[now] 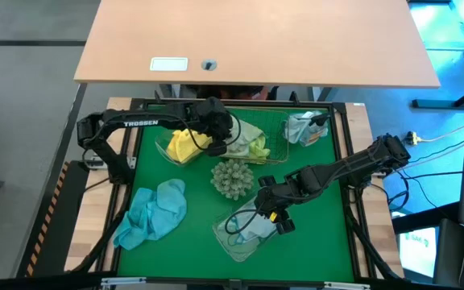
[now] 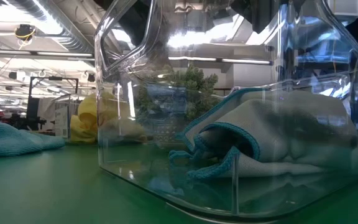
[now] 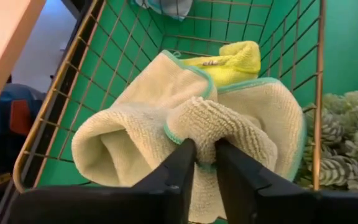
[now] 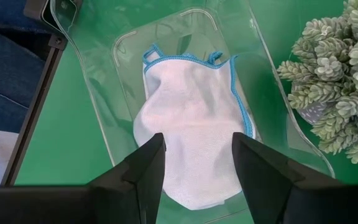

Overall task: Sort microfiber towel by color & place in baskets
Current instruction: Put the green microfiber towel into the wire basket, then put the right blue microfiber towel into the bottom transparent bin

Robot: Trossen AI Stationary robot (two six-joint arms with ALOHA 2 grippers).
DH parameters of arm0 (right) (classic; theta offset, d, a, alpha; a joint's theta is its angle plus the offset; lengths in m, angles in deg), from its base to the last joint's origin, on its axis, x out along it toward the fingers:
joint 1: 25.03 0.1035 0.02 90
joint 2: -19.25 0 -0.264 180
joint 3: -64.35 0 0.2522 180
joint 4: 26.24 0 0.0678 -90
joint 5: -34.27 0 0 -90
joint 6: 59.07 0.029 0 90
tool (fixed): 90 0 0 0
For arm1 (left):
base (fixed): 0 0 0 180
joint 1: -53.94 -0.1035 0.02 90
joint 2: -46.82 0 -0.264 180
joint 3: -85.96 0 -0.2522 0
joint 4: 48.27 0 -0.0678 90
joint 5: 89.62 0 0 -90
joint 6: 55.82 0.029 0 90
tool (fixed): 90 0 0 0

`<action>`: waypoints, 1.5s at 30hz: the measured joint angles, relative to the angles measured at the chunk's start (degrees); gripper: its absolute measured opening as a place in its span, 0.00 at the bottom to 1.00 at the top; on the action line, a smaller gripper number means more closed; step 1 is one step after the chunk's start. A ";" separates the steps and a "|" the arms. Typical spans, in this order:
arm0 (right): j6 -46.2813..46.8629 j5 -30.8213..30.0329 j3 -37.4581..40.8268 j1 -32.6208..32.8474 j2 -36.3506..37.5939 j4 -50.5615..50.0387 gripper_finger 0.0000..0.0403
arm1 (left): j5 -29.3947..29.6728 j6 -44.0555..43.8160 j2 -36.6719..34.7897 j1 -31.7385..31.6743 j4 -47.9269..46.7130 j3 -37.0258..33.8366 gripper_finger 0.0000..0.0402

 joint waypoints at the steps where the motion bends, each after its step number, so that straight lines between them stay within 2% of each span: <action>1: 0.00 0.00 0.00 0.00 0.00 0.00 0.46 | 0.48 0.00 0.02 0.05 -0.02 0.00 0.17; 11: -0.13 0.04 0.00 0.00 0.58 -2.73 0.46 | 0.84 0.04 -1.31 0.05 1.35 0.05 0.35; 19: -2.02 -2.55 0.00 0.00 6.99 -4.87 0.46 | 0.85 -0.26 -1.97 0.03 1.06 4.77 0.36; 24: -5.59 -4.13 0.28 0.00 10.77 -4.81 0.46 | 0.88 -6.13 -1.97 0.00 0.07 7.51 0.36; 29: -6.16 -6.30 4.02 0.00 14.76 -4.87 0.46 | 0.74 -7.84 -1.97 -0.09 -9.95 13.67 0.36; 35: -2.05 -9.47 13.18 0.00 22.69 2.00 0.46 | -3.01 -9.64 -2.10 2.09 -30.46 21.72 0.36; 40: -0.04 -9.49 21.27 0.00 28.00 9.88 0.46 | -6.78 -15.71 -2.03 8.74 -42.54 20.65 0.36; 45: 0.04 -9.49 26.75 0.00 30.31 12.28 0.46 | -6.89 -21.81 -1.99 18.00 -45.01 15.81 0.36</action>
